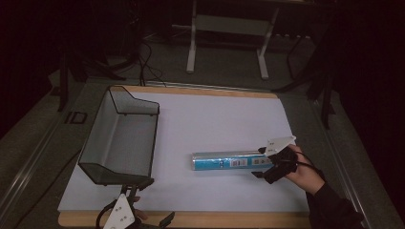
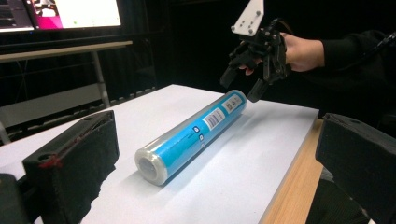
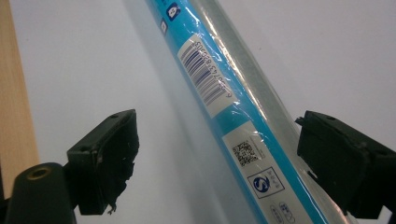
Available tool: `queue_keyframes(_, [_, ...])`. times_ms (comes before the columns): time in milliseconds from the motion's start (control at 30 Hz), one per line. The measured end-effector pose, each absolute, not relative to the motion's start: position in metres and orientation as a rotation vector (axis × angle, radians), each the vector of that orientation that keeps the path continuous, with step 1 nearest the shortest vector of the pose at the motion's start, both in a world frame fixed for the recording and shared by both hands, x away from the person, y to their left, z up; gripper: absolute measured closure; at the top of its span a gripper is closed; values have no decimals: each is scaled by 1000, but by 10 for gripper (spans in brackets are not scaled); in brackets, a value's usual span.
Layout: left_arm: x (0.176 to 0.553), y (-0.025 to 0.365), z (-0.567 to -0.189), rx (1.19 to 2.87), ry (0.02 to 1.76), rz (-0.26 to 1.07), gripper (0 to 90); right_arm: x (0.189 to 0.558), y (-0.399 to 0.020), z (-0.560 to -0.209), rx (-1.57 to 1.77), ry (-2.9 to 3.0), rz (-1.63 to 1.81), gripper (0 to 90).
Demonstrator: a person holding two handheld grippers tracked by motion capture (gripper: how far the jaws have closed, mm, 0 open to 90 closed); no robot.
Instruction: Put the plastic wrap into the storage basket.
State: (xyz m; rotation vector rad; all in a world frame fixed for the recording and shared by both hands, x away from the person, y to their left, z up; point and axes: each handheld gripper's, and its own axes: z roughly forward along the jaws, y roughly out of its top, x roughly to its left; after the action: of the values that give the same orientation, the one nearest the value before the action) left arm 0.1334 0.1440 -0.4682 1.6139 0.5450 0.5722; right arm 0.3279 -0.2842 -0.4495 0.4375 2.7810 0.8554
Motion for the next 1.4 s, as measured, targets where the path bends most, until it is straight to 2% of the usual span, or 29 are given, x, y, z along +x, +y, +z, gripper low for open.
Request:
queue_keyframes(500, [131, 146, -469, 1626, 560, 575, 3, 358, -256, -451, 346, 2966, 626, 116])
queue_keyframes(800, [131, 146, -470, 1629, 562, 571, 3, 365, -229, -453, 253, 3033, 354, 106])
queue_keyframes(1400, [131, 146, -471, 1643, 566, 570, 3, 378, -178, -461, 26, 3033, 208, 128])
